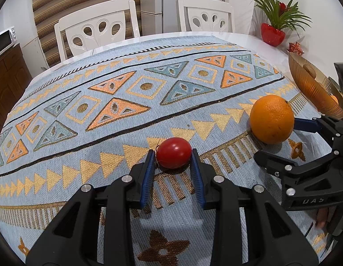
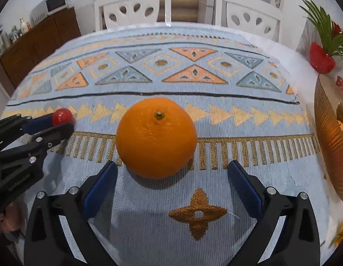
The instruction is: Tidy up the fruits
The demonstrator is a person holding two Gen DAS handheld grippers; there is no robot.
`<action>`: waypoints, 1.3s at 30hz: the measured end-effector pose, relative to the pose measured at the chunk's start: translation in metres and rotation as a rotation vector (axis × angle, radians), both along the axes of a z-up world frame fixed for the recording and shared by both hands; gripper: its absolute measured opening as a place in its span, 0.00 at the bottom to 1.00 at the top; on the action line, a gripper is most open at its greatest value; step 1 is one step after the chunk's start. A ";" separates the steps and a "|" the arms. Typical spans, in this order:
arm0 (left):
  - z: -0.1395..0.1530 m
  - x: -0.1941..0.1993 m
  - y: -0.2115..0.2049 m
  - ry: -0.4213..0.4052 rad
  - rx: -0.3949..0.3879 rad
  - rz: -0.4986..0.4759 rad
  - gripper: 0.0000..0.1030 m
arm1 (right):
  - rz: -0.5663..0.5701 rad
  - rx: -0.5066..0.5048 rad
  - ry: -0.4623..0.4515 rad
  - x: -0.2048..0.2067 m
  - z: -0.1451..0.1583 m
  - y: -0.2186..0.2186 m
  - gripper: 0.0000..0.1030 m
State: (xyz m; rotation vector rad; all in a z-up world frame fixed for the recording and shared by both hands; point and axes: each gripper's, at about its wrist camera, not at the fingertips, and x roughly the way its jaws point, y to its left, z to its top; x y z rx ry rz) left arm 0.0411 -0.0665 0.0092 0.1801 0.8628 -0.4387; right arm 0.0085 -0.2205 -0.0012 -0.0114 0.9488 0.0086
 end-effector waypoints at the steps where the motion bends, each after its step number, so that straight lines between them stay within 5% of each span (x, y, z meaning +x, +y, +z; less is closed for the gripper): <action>1: 0.000 0.000 0.000 0.000 0.000 0.000 0.31 | 0.003 -0.001 -0.011 -0.002 0.000 0.000 0.95; 39: 0.001 -0.004 0.001 0.003 -0.017 0.001 0.32 | 0.002 -0.007 -0.011 -0.002 -0.001 0.000 0.95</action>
